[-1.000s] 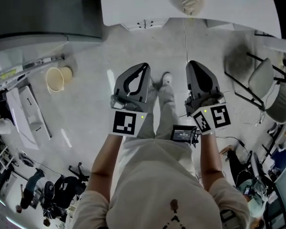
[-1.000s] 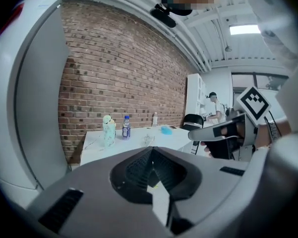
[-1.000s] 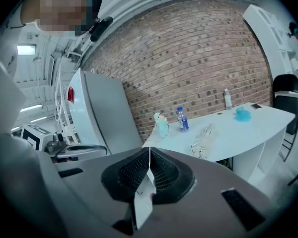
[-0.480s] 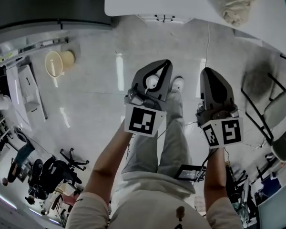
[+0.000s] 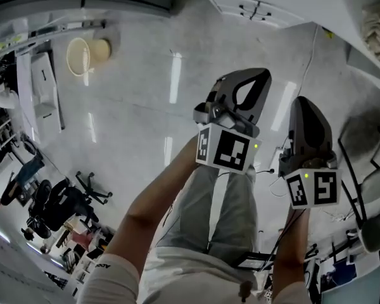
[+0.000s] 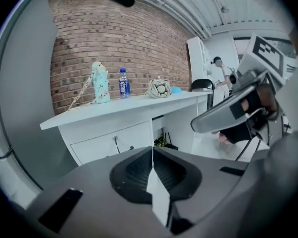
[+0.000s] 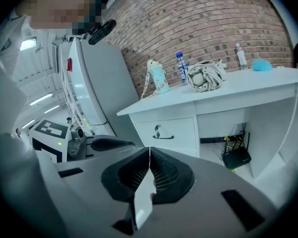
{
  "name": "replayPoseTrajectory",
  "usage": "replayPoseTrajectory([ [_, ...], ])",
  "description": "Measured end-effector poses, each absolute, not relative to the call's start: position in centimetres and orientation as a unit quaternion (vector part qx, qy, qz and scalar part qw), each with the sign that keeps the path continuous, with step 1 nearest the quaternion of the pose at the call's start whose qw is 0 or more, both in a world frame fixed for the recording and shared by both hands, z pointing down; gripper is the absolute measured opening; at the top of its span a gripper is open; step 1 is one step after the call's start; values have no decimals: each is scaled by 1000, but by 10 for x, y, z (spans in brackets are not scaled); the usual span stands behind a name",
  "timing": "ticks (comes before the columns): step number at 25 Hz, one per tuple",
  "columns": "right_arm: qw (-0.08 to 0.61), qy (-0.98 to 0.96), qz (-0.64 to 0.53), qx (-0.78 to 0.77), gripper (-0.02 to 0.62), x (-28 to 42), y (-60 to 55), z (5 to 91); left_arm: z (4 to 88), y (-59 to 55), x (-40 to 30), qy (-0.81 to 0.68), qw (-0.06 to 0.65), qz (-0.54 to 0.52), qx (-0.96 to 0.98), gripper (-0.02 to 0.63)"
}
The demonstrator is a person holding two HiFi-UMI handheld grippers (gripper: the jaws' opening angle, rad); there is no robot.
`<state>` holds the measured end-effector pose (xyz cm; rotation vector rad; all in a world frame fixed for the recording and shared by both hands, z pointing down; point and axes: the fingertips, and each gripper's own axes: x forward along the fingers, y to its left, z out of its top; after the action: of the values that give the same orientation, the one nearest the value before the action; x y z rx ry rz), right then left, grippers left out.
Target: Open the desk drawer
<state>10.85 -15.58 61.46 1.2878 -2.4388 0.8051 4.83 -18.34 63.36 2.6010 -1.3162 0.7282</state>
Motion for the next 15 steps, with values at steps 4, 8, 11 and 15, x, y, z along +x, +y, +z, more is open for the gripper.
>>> replayPoseTrajectory([
  [4, 145, -847, 276, 431, 28, 104, -161, 632, 663, -195, 50, -431, 39, 275, 859, 9],
  [8, 145, -847, 278, 429, 28, 109, -168, 641, 684, -218, 61, -423, -11, 306, 853, 9],
  [11, 144, -844, 281, 433, 28, 112, -173, 647, 701, -244, 68, -415, -50, 334, 845, 11],
  [15, 146, -842, 282, 436, 28, 114, -176, 652, 725, -279, 77, -404, -93, 370, 832, 11],
])
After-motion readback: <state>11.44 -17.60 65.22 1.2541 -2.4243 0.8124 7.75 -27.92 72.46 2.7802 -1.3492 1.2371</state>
